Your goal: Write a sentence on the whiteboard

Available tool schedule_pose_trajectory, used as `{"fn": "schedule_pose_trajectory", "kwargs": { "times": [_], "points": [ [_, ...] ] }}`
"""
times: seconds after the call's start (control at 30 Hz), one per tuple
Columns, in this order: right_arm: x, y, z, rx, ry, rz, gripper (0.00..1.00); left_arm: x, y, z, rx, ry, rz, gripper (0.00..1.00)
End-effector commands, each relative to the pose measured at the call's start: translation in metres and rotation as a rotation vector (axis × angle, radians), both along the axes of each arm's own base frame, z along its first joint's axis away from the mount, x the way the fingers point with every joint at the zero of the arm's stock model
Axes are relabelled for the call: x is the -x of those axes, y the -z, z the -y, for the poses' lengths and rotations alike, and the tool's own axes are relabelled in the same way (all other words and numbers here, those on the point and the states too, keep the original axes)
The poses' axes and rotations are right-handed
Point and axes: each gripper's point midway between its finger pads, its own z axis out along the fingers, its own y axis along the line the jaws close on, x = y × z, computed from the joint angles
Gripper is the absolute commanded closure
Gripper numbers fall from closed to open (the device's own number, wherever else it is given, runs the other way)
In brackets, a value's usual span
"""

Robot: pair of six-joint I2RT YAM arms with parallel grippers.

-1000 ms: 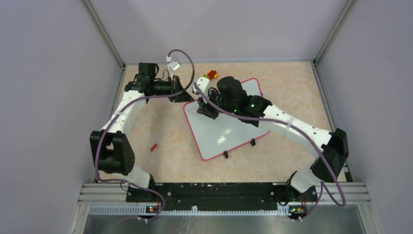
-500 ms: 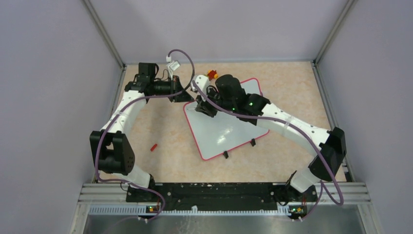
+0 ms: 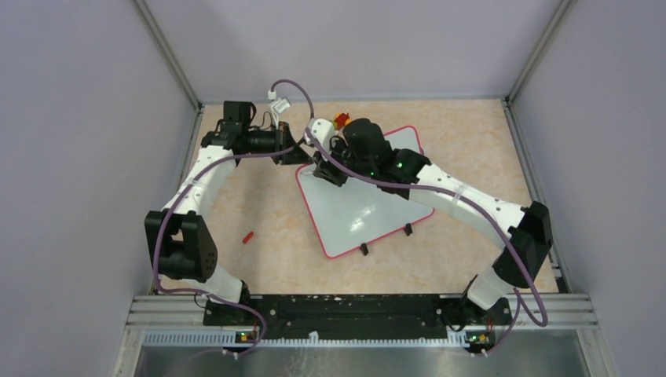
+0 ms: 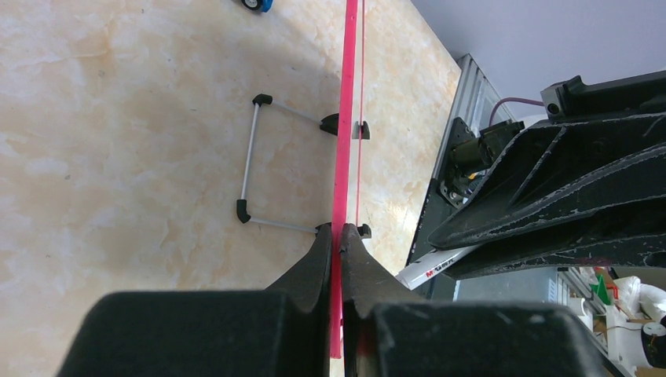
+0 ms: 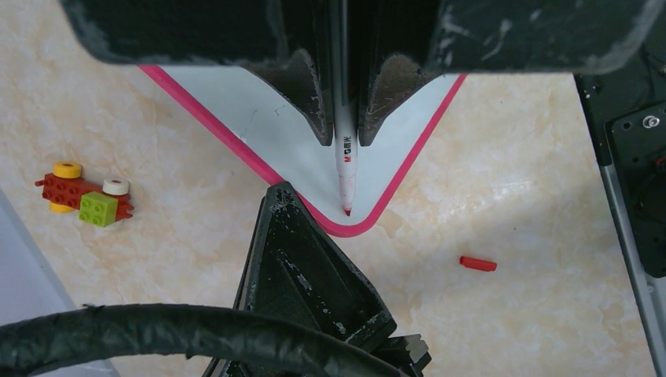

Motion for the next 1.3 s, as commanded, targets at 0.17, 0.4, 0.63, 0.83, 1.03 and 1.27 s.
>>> {"fn": "schedule_pose_trajectory", "kwargs": {
  "times": [0.17,0.4,0.63,0.83,1.03,1.27],
  "points": [
    [0.000,-0.009,0.002,0.008,0.009,0.044,1.00,-0.001,0.004,0.003,-0.004,0.016,0.006,1.00],
    [0.005,-0.003,0.013,0.031,0.016,0.043,1.00,-0.002,0.004,0.004,-0.006,0.016,0.008,1.00],
    [0.011,0.001,0.023,0.045,0.019,0.038,1.00,-0.001,0.004,0.004,-0.007,0.019,0.009,1.00],
    [0.017,-0.004,0.024,0.033,0.001,0.036,1.00,-0.001,0.005,0.005,-0.009,0.020,0.007,1.00],
    [0.018,-0.036,0.019,-0.050,-0.014,0.048,1.00,-0.001,0.004,0.006,-0.009,0.024,0.009,1.00],
    [-0.003,-0.043,0.020,-0.071,0.049,0.058,1.00,0.001,0.002,0.007,-0.004,0.033,0.015,1.00]
  ]
}}
